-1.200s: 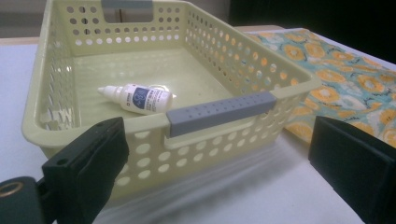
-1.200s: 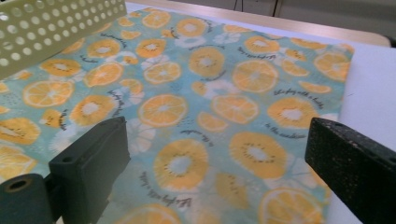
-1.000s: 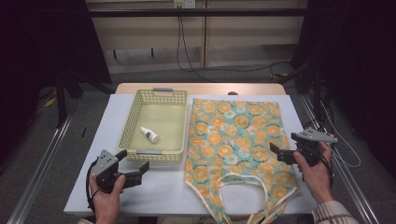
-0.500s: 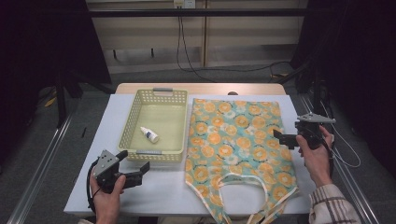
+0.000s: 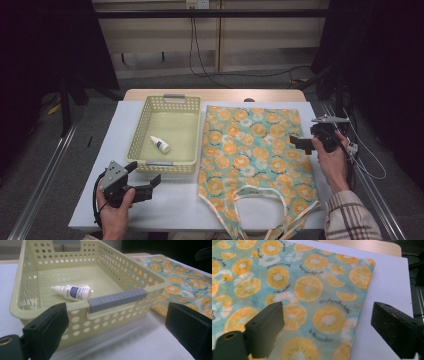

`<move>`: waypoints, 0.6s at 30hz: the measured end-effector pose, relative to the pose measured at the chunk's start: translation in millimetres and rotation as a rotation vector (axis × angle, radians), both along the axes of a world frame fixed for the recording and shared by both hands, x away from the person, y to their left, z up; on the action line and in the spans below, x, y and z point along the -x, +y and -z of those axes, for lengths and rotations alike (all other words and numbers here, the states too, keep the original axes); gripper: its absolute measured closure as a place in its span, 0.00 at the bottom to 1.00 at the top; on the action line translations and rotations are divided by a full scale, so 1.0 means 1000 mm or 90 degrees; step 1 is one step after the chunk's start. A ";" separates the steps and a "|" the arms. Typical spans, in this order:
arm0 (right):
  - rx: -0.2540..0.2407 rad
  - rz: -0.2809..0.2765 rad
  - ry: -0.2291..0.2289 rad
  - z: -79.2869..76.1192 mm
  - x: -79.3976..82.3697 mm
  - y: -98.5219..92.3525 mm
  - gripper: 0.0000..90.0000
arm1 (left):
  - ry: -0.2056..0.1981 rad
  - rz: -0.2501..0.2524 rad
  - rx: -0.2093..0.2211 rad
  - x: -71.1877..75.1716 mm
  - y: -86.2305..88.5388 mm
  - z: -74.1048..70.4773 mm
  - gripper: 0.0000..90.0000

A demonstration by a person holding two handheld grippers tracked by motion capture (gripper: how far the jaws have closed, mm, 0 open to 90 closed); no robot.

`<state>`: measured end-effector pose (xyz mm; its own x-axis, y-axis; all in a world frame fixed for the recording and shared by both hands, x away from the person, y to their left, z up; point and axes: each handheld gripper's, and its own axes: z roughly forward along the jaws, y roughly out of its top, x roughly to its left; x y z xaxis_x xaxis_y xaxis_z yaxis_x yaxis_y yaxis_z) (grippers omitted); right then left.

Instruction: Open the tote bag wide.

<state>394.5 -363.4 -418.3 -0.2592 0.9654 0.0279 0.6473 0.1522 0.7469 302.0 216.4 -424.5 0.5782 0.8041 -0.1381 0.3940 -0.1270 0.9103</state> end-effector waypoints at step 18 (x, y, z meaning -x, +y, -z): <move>-0.005 0.039 0.055 0.032 -0.034 -0.022 0.38 | 0.007 0.006 -0.005 0.001 0.000 0.000 0.05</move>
